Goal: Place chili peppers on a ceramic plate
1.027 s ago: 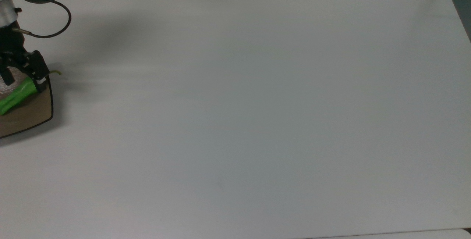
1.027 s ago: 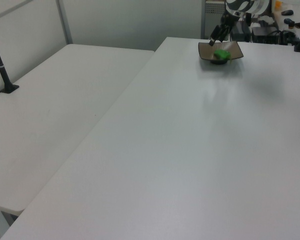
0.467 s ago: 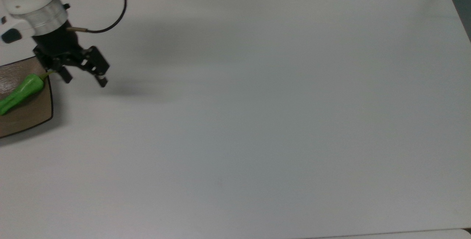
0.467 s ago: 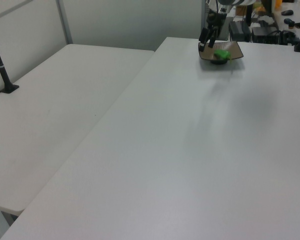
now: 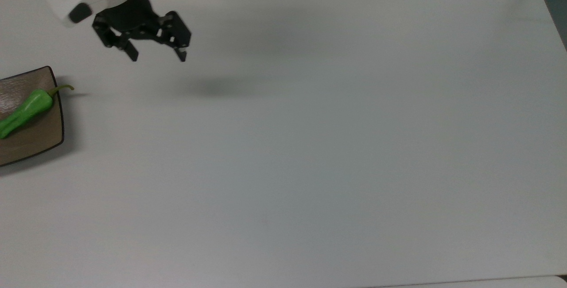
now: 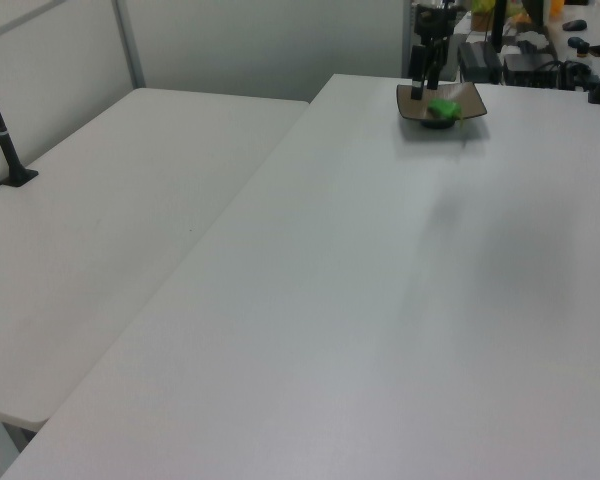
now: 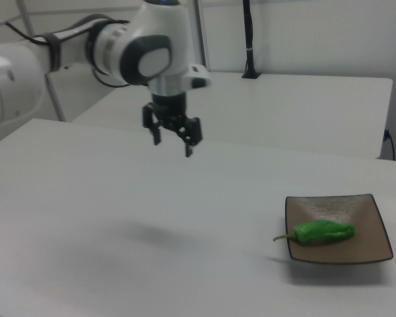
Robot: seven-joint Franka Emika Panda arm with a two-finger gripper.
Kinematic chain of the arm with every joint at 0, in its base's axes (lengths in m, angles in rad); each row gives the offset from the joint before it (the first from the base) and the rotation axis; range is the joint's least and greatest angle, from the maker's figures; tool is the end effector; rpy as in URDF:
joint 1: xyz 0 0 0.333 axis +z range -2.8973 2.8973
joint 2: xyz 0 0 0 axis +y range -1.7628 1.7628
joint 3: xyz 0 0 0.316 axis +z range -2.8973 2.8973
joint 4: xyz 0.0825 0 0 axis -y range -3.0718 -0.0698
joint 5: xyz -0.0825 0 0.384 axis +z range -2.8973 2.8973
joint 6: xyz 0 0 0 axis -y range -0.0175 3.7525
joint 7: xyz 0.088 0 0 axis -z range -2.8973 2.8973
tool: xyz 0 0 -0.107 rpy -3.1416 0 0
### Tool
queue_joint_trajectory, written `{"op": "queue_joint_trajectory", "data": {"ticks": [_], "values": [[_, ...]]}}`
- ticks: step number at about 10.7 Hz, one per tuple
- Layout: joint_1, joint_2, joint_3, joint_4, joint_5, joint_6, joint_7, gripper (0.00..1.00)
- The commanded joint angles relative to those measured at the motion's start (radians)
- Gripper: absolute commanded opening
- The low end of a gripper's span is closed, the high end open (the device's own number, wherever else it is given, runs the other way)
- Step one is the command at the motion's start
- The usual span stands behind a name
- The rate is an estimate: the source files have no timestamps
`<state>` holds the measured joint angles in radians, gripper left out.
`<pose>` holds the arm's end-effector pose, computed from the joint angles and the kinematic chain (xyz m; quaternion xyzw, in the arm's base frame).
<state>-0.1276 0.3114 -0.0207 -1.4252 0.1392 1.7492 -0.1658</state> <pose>0.6521 -0.0830 0.5214 -0.9978 0.0027 -0.0165 0.0636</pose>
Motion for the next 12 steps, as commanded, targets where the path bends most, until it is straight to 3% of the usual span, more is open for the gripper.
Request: {"op": "queue_joint_trajectory", "data": {"ticks": [1,2,5,7,12], "values": [[0.025,-0.129,0.132,-0.158,-0.141,0.003,0.118,1.00],[0.090,-0.153,0.131,-0.203,-0.154,0.012,0.129,1.00],[0.184,-0.207,0.120,-0.308,-0.162,0.067,0.137,1.00],[0.250,-0.212,0.038,-0.316,-0.148,0.064,0.121,1.00],[0.269,-0.206,-0.019,-0.317,-0.152,0.081,0.137,1.00]]}}
